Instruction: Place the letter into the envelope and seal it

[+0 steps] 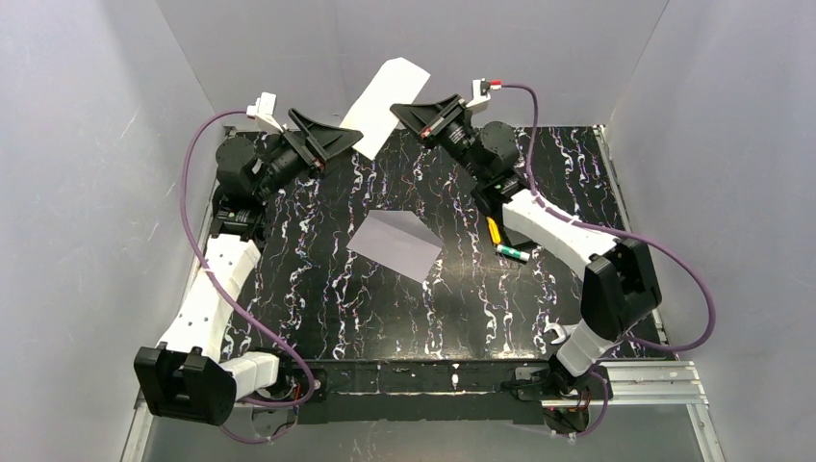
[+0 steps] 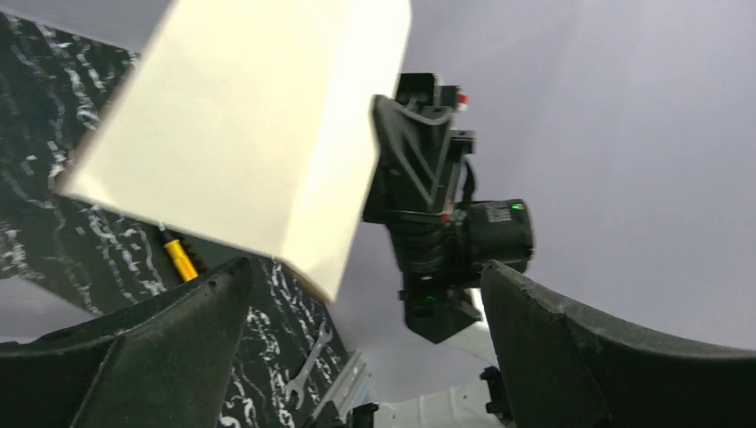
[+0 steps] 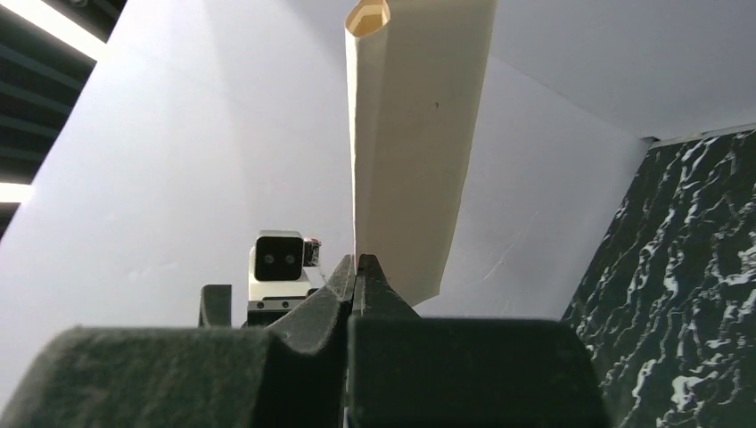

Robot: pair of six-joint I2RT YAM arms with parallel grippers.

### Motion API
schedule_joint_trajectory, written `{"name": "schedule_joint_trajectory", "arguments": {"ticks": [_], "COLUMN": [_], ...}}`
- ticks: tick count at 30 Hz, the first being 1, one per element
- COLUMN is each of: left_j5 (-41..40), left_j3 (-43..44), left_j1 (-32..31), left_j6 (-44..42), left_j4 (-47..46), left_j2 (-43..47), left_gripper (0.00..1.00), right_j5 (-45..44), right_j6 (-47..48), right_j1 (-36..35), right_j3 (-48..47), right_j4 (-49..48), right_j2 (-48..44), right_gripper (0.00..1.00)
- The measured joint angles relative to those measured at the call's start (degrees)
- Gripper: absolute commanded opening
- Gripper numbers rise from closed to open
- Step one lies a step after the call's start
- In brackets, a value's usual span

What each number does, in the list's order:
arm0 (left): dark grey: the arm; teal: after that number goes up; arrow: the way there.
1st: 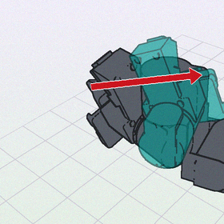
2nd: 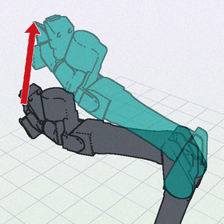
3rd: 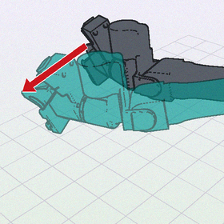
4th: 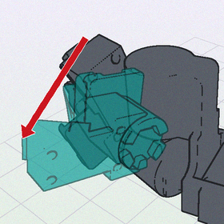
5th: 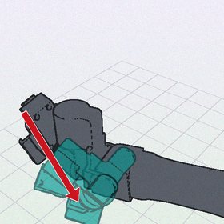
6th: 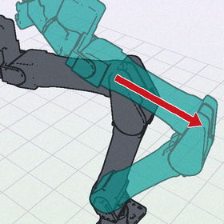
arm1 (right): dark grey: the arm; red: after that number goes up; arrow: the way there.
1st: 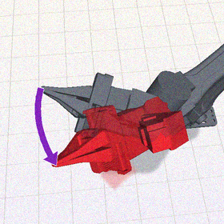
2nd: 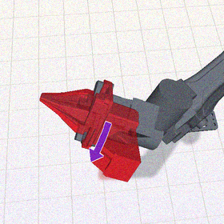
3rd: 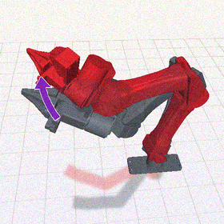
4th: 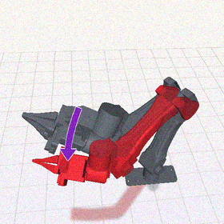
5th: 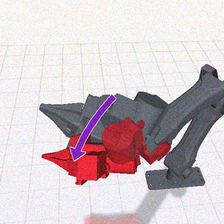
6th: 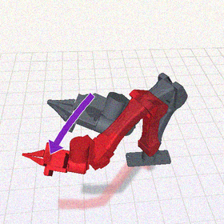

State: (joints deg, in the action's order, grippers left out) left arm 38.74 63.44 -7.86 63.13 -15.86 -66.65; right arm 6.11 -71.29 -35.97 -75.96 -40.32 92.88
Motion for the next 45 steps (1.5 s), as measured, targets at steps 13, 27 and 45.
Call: {"name": "schedule_joint_trajectory", "arguments": {"ticks": [13, 27, 45], "left_j5": [-9.9, -11.8, -5.4], "left_j3": [-5.7, -6.6, -4.5], "left_j1": [-5.0, -5.3, -5.4], "left_j6": [9.9, 7.2, 3.5], "left_j4": [-14.3, -18.1, -18.4], "left_j2": [0.6, 0.6, 0.3], "left_gripper": [0.29, 0.00, 0.35], "right_j5": [-1.9, -2.9, -0.7], "right_j6": [-9.6, -9.6, -7.9], "right_j1": [-1.2, -1.1, 7.6], "right_j3": [0.0, 0.0, 0.0], "right_j4": [-7.6, -7.5, -7.9], "right_j2": [2.9, 2.8, 0.1], "right_gripper": [0.01, 0.12, 0.01]}}
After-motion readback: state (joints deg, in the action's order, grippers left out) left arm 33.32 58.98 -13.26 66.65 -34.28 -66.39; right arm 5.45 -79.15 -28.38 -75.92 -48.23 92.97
